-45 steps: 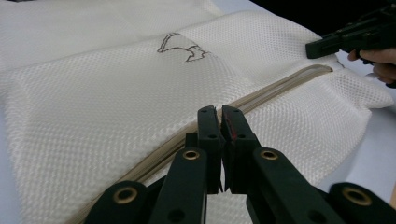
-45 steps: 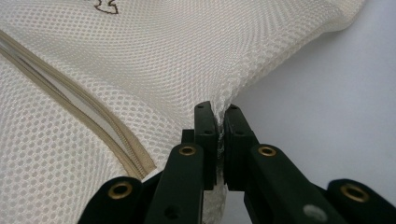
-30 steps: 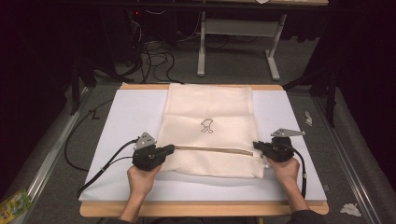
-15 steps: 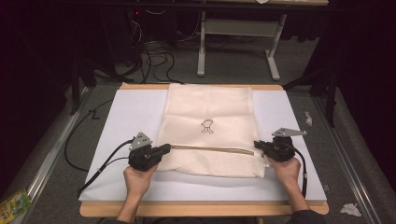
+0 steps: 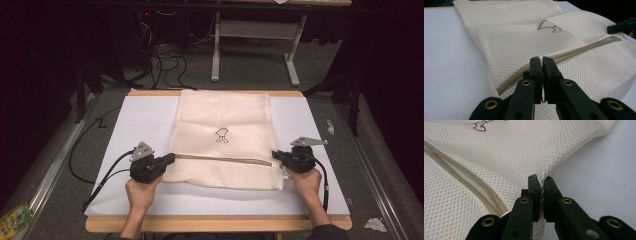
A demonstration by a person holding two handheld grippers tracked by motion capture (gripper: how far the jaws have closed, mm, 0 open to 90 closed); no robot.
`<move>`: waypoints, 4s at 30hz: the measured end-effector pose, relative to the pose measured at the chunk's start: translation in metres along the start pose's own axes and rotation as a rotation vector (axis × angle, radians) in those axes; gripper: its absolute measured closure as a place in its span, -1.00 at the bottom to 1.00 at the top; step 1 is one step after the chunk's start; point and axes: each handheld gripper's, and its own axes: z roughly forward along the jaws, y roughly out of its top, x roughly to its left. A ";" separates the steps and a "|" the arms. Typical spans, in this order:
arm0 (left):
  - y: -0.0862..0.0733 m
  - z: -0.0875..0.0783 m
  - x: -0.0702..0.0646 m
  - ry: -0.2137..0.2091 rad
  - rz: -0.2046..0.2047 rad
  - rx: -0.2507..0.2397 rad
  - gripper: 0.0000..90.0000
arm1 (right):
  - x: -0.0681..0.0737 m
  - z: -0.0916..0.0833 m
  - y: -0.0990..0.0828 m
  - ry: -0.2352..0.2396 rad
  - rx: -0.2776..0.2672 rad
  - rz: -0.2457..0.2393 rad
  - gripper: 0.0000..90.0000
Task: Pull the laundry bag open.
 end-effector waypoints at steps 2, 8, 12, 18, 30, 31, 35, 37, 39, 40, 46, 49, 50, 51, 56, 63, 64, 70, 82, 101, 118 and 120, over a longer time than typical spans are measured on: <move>-0.001 -0.002 0.003 0.000 -0.006 -0.001 0.94 | 0.000 0.000 0.000 -0.001 0.002 0.002 0.95; -0.001 -0.003 0.004 0.012 0.002 0.002 0.94 | 0.001 0.001 0.000 -0.002 0.005 -0.001 0.95; -0.002 -0.003 0.005 0.017 0.012 -0.002 0.94 | 0.003 0.003 0.000 -0.002 0.017 -0.009 0.95; -0.002 -0.007 0.008 0.024 -0.004 -0.001 0.94 | 0.001 -0.001 0.001 -0.006 -0.001 -0.010 0.95; -0.006 -0.013 0.016 0.037 -0.018 -0.004 0.94 | 0.001 -0.001 0.001 -0.005 -0.001 -0.009 0.95; -0.006 -0.013 0.016 0.038 -0.017 -0.003 0.94 | 0.001 -0.001 0.001 -0.004 -0.001 -0.008 0.95; -0.006 -0.014 0.017 0.038 -0.021 -0.002 0.94 | 0.002 -0.002 0.002 -0.009 0.000 -0.012 0.95; -0.006 -0.015 0.018 0.035 -0.021 -0.004 0.94 | 0.002 -0.002 0.002 -0.008 0.000 -0.012 0.95; -0.005 -0.015 0.019 0.037 -0.019 -0.002 0.94 | 0.003 -0.002 0.002 -0.004 -0.001 -0.011 0.95; -0.006 -0.016 0.019 0.039 -0.017 0.000 0.94 | 0.003 -0.001 0.002 -0.003 -0.002 -0.010 0.95; -0.006 -0.015 0.019 0.052 -0.011 0.011 0.94 | 0.004 -0.002 0.004 -0.002 -0.002 -0.022 0.95; -0.006 -0.018 0.022 0.065 -0.011 0.010 0.94 | 0.004 -0.003 0.004 -0.007 -0.002 -0.020 0.95; -0.007 -0.020 0.023 0.059 -0.018 0.008 0.94 | 0.003 -0.004 0.004 -0.011 0.002 -0.018 0.95; -0.007 -0.020 0.025 0.053 -0.025 0.008 0.94 | 0.002 -0.004 0.003 -0.007 -0.002 -0.013 0.95; -0.010 -0.021 0.028 0.060 -0.034 0.008 0.94 | 0.003 -0.003 0.003 -0.003 -0.002 -0.021 0.95; -0.008 -0.023 0.031 0.066 -0.036 0.011 0.94 | 0.003 -0.003 0.003 -0.005 -0.001 -0.018 0.96; -0.009 -0.023 0.031 0.067 -0.035 0.012 0.94 | 0.004 -0.003 0.004 -0.006 0.000 -0.020 0.96; -0.010 -0.021 0.032 0.072 -0.032 0.028 0.94 | 0.003 -0.002 0.004 -0.006 0.004 -0.023 0.96; -0.014 -0.019 0.033 0.134 -0.007 0.081 0.94 | 0.003 -0.002 0.004 -0.021 0.011 -0.032 0.97; -0.017 -0.020 0.027 0.129 -0.013 0.095 0.94 | 0.001 0.000 0.002 0.001 0.005 0.009 0.95; -0.017 -0.021 0.025 0.104 -0.021 0.097 0.93 | 0.001 0.005 -0.005 -0.002 0.020 0.027 0.89; -0.018 -0.020 0.025 0.108 -0.016 0.103 0.93 | 0.001 0.006 -0.005 -0.005 0.029 0.021 0.88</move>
